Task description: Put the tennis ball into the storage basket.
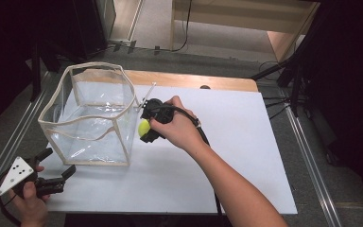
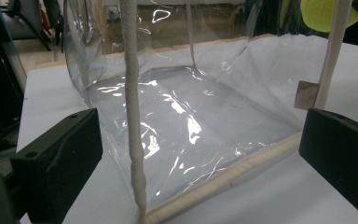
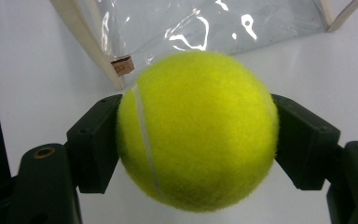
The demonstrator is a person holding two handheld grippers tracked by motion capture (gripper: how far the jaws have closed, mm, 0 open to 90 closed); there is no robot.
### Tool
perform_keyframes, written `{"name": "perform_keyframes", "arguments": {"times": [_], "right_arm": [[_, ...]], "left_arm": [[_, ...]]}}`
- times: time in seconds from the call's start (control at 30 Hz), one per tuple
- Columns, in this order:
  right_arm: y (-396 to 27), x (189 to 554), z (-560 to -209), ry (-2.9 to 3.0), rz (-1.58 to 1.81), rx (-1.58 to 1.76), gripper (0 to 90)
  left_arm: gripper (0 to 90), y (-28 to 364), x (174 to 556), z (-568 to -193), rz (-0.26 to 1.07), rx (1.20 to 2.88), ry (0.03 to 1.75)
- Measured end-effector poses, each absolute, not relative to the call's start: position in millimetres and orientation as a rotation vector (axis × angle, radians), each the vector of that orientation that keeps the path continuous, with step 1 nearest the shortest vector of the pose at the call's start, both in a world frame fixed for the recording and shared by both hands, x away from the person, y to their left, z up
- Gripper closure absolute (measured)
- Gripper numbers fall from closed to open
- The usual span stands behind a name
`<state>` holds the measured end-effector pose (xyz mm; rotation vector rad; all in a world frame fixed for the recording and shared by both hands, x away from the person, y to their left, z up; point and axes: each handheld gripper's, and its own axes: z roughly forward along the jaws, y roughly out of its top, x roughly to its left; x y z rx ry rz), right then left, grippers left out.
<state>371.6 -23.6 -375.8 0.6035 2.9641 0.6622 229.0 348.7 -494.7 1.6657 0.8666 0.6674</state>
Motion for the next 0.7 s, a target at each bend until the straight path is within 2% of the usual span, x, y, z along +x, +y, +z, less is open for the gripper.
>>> {"name": "perform_keyframes", "arguments": {"times": [0.7], "right_arm": [[-27,377,-336,2.951,0.704,0.545,23.0]], "left_arm": [[0.0,349,229,-495,0.668,1.668,0.865]]}}
